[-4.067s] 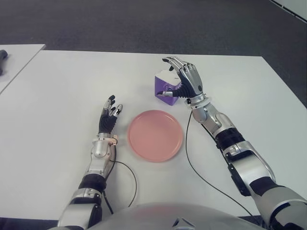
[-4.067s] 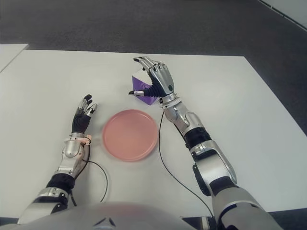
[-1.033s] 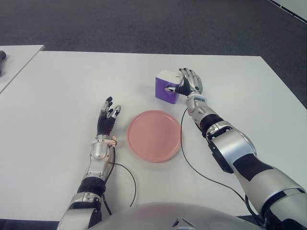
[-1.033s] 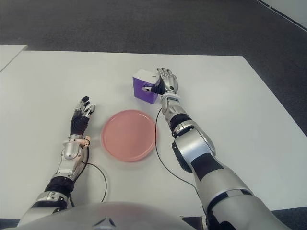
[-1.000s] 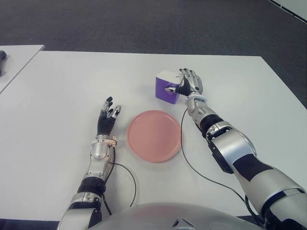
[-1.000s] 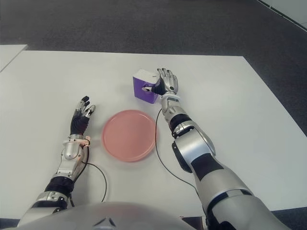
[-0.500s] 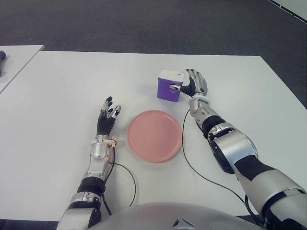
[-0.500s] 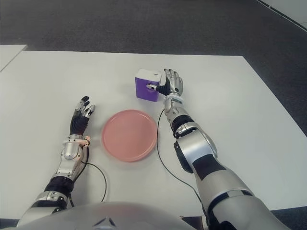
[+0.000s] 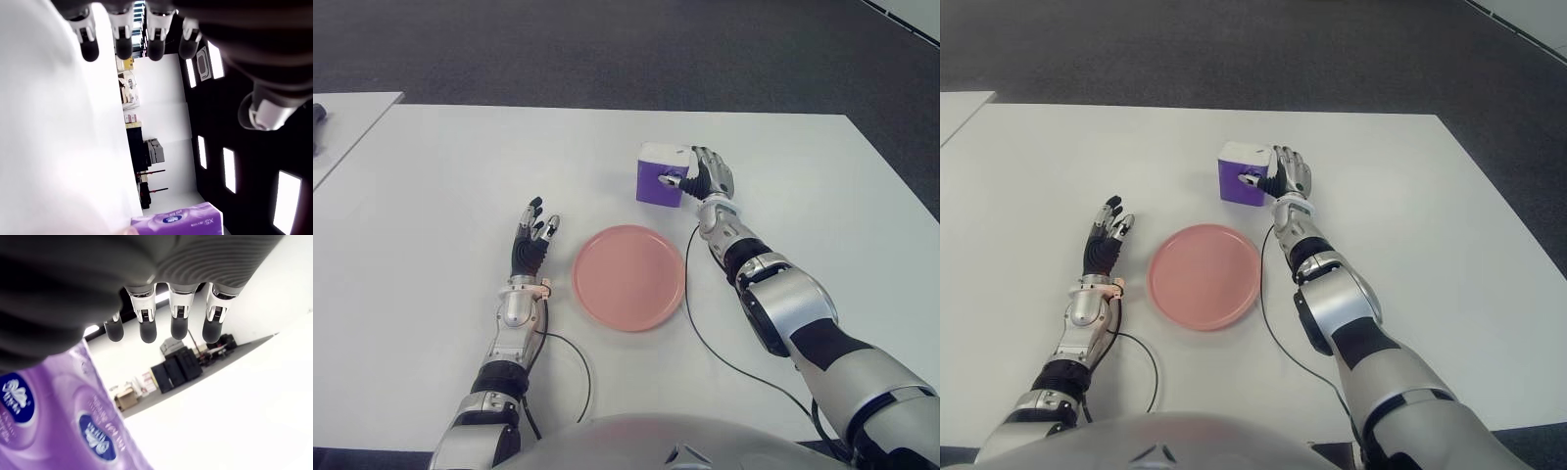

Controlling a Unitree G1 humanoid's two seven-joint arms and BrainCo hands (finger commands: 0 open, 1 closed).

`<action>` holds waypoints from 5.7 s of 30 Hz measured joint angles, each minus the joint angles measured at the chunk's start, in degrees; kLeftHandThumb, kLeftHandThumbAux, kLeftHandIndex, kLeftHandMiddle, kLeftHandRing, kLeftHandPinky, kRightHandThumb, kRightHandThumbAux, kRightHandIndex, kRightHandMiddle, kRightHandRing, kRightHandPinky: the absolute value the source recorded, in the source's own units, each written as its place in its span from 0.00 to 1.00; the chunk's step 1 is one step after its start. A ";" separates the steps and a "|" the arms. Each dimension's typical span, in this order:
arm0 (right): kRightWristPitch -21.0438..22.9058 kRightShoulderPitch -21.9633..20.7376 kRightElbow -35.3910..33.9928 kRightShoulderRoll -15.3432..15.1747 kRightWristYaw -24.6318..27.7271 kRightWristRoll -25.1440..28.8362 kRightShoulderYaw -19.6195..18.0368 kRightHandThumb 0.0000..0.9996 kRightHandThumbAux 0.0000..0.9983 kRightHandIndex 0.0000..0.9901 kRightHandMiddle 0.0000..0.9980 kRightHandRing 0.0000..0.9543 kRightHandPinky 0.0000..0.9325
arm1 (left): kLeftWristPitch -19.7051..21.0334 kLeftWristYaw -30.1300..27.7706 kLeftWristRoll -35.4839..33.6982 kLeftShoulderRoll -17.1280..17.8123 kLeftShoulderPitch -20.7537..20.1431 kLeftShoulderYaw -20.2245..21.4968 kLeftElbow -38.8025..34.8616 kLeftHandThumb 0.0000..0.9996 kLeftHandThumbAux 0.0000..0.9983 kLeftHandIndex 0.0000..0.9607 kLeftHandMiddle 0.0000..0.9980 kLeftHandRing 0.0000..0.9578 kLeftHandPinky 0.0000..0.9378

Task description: Put the tissue paper into the plate.

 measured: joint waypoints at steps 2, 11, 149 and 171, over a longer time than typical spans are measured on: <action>0.03 0.00 0.00 0.22 0.71 0.00 0.10 0.14 0.36 0.00 0.00 0.00 0.00 | 0.03 0.00 0.00 -0.10 0.00 -0.01 -0.06 0.00 0.41 0.00 0.00 0.00 0.00; 0.11 0.00 0.20 0.99 2.64 -0.12 0.85 0.16 0.37 0.00 0.00 0.00 0.00 | 0.12 0.04 0.03 -0.49 0.05 0.05 -0.17 0.00 0.40 0.00 0.00 0.00 0.00; -6.89 3.44 0.94 7.69 15.37 7.13 -9.09 0.28 0.42 0.00 0.00 0.00 0.00 | -6.47 4.62 0.63 -0.17 -3.58 -0.01 7.40 0.00 0.37 0.00 0.00 0.00 0.00; -8.23 3.52 0.89 7.71 15.57 7.43 -10.24 0.48 0.48 0.31 0.39 0.39 0.37 | -6.04 4.59 0.48 -0.30 -2.69 -0.01 6.10 0.00 0.38 0.00 0.00 0.00 0.00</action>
